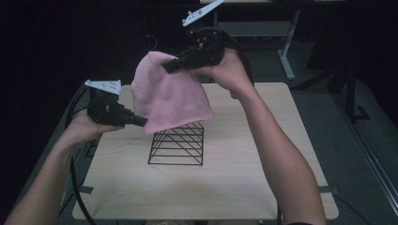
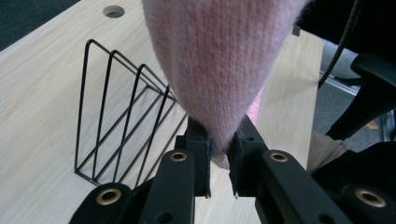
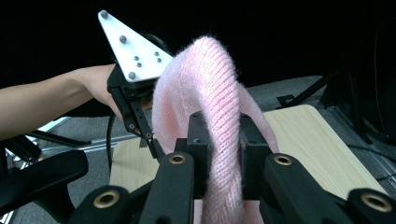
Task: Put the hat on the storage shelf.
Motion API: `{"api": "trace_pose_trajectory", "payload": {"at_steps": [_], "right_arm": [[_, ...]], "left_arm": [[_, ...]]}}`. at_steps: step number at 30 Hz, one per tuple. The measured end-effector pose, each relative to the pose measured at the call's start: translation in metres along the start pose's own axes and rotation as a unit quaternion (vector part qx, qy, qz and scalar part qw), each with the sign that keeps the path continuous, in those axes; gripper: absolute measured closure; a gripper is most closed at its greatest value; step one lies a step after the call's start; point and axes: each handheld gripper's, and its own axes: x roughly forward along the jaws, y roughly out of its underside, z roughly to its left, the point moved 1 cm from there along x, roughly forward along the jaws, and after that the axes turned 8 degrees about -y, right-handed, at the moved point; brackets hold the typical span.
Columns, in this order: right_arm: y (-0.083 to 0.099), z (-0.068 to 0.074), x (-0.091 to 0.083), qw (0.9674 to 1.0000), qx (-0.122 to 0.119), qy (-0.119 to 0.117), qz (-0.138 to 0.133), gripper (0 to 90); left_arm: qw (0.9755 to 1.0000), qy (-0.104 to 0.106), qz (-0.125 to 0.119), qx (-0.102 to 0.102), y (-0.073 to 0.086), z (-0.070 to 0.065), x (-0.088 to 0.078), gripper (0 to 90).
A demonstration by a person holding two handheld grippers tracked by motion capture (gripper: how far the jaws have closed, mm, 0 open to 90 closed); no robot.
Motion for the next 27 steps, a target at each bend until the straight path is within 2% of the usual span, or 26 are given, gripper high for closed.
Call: {"api": "trace_pose_trajectory", "payload": {"at_steps": [8, 13, 21, 27], "right_arm": [[0.015, -0.008, 0.001, 0.9998, 0.014, 0.011, 0.003, 78.5], [0.027, -0.013, 0.003, 0.9996, 0.027, 0.007, -0.001, 78.5], [0.04, -0.019, 0.006, 0.9992, 0.039, 0.009, -0.001, 78.5], [0.045, -0.017, 0.008, 0.9994, 0.035, 0.006, 0.0, 78.4]], "left_arm": [[0.9996, -0.019, 0.021, -0.002, 0.002, 0.005, 0.01, 81.5], [0.999, -0.03, 0.031, -0.006, 0.006, 0.007, 0.02, 81.4], [0.9986, -0.03, 0.043, -0.002, 0.008, 0.007, 0.032, 81.3], [0.9978, -0.034, 0.056, 0.008, 0.009, 0.007, 0.037, 81.3]]}}
